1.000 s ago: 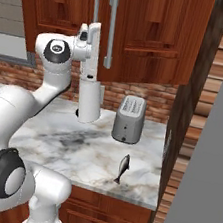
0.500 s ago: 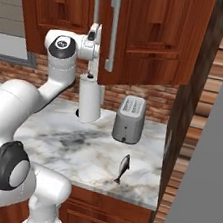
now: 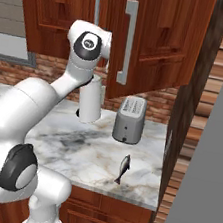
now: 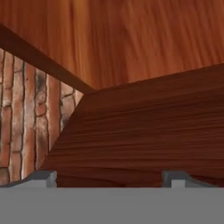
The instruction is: Retrieve the tupperware from the cabinet, then place the raw meat into the tupperware to avoid contamination.
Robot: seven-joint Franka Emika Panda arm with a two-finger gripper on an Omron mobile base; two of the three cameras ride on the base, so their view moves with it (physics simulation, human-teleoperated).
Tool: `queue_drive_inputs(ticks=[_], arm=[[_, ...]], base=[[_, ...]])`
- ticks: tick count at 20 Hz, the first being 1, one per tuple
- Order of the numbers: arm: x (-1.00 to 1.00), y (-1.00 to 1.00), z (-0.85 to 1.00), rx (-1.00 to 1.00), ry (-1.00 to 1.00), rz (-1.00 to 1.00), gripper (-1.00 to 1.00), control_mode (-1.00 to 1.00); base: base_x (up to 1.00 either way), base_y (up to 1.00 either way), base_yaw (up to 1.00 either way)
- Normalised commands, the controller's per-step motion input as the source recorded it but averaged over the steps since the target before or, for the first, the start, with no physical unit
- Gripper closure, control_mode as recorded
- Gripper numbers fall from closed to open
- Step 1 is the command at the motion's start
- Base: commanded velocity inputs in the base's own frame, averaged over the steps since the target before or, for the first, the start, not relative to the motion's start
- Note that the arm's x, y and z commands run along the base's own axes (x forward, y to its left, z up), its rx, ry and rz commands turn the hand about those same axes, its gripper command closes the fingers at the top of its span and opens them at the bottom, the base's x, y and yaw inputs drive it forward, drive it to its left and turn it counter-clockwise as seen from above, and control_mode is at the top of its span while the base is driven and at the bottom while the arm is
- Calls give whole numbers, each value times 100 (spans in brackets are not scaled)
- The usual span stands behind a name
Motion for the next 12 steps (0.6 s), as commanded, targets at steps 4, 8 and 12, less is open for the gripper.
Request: queue_drive_inputs(ticks=[4,8,12], arm=[[-2,-96,-14,23,1,2,-100,-100],[0,-87,-14,21,5,7,-100,-100],[4,-48,-2,12,3,3,-100,-100]], base=[[0,0,0],[0,0,0],[0,0,0]])
